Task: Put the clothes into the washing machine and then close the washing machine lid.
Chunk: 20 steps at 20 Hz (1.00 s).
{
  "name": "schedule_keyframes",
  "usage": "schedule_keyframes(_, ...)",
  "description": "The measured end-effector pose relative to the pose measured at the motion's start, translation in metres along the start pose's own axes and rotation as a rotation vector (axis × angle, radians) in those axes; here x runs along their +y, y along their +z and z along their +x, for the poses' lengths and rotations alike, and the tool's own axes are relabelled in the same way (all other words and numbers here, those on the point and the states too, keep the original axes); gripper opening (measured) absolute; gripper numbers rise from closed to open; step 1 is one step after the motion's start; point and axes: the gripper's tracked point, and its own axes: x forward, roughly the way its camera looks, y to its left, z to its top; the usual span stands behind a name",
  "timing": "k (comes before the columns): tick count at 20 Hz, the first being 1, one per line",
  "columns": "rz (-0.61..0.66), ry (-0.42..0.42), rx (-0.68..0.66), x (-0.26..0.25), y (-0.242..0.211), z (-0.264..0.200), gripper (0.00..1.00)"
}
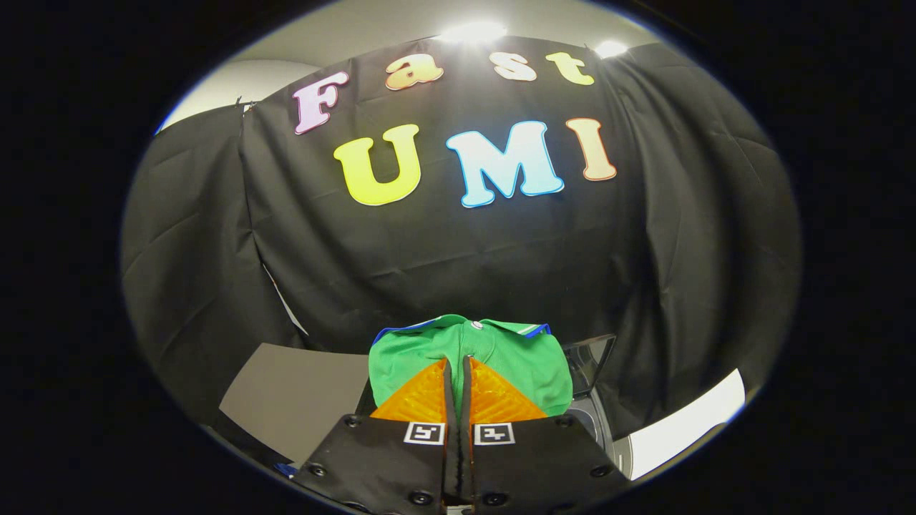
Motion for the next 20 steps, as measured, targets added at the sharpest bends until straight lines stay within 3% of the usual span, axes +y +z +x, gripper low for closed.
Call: schedule_keyframes(20, 0.013, -0.077, 0.144, -0.026, -0.092, 0.034, 0.01)
